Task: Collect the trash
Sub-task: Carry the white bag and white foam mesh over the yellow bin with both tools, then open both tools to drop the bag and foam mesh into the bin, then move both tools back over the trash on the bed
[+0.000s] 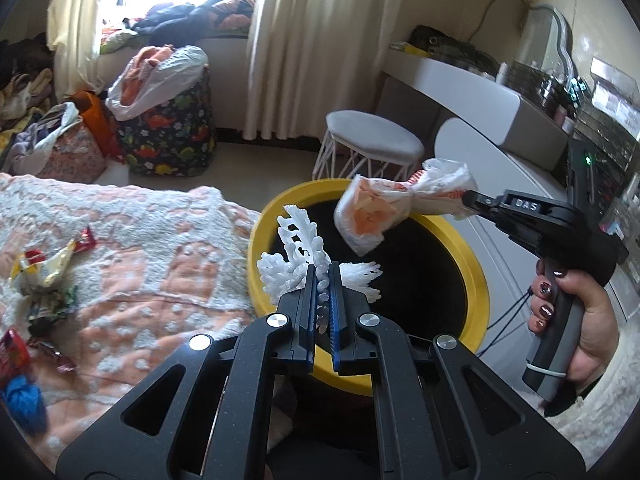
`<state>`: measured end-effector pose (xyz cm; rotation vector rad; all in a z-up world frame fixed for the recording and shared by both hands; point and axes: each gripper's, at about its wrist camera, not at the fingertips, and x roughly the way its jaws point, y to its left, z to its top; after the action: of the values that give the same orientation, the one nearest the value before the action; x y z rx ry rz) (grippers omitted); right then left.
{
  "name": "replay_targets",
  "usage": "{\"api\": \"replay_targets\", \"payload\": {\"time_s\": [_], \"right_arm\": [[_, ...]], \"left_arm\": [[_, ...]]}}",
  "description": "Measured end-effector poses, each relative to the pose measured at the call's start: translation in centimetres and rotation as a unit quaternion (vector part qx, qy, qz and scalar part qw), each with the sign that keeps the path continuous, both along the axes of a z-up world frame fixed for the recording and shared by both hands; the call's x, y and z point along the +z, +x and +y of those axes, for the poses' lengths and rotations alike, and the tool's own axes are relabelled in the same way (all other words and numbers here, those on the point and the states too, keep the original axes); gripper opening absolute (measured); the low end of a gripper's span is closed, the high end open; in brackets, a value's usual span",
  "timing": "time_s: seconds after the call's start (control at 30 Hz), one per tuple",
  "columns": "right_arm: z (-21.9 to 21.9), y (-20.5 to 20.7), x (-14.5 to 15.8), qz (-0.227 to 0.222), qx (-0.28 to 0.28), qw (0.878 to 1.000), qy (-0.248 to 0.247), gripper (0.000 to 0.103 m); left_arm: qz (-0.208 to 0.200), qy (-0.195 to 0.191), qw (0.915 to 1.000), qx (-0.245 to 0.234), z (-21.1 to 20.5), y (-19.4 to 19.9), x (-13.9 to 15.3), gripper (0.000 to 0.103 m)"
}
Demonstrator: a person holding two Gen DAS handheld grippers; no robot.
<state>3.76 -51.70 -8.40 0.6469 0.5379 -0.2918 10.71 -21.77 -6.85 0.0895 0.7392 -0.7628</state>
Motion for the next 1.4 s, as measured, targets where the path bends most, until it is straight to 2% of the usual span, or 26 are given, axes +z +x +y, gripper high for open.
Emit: {"api": "replay_targets", "payload": {"time_s": [0.4,0.57,0.6,0.63,0.67,0.7,0.73,0.8,0.83,0.87,0.93,1.17,1.4], "right_arm": [[-0.6,0.7,-1.8,0.031,-0.002,0.999,0.018,0.008],[-0.5,1.1,-2.3,0.034,0.003,0.999,0.03,0.018],[-0.5,1.2,-2.2,0.035,0.003,0.999,0.029,0.019],[-0.4,1.2,-2.1,0.036,0.001,0.999,0.028,0.027],[-0.4,1.1,-2.1,0.037,-0.002,0.999,0.029,0.04],[-0.3,1.1,-2.1,0.036,-0.003,0.999,0.031,0.044],[-0.3,1.1,-2.1,0.036,-0.003,0.999,0.032,0.046],[-0.2,1.2,-2.1,0.039,0.0,0.999,0.029,0.047],[0.0,1.2,-2.1,0.039,0.002,0.999,0.026,0.049],[0.2,1.3,-2.0,0.039,0.004,0.999,0.024,0.052],[0.5,1.5,-1.8,0.038,0.008,0.999,0.02,0.053],[2.4,2.0,-0.7,0.029,0.027,0.999,-0.007,0.063],[3.7,2.5,0.4,0.021,0.047,0.998,-0.023,0.064]], "left_arm": [[0.021,0.021,0.9988,-0.038,-2.4,-0.4,-2.1,0.002],[0.025,0.023,0.9985,-0.042,-2.7,0.0,-2.4,0.003],[0.026,0.022,0.9985,-0.042,-2.6,0.1,-2.4,0.006],[0.026,0.021,0.9986,-0.04,-2.6,0.0,-2.3,0.019],[0.024,0.02,0.9989,-0.035,-2.3,0.1,-2.3,0.039],[0.024,0.019,0.999,-0.033,-2.1,0.1,-2.3,0.044],[0.024,0.014,0.9992,-0.03,-1.8,0.1,-2.2,0.048],[0.021,0.009,0.9996,-0.019,-1.2,0.2,-2.0,0.067],[0.018,0.007,0.9997,-0.011,-0.9,0.2,-1.8,0.082],[0.017,0.003,0.9998,-0.006,-0.5,0.3,-1.7,0.086],[0.015,-0.002,0.9999,0.007,0.2,0.5,-1.4,0.092],[0.011,-0.007,0.9992,0.039,1.9,0.8,-0.9,0.092],[0.003,-0.012,0.9982,0.058,3.6,1.0,-0.4,0.092]]}}
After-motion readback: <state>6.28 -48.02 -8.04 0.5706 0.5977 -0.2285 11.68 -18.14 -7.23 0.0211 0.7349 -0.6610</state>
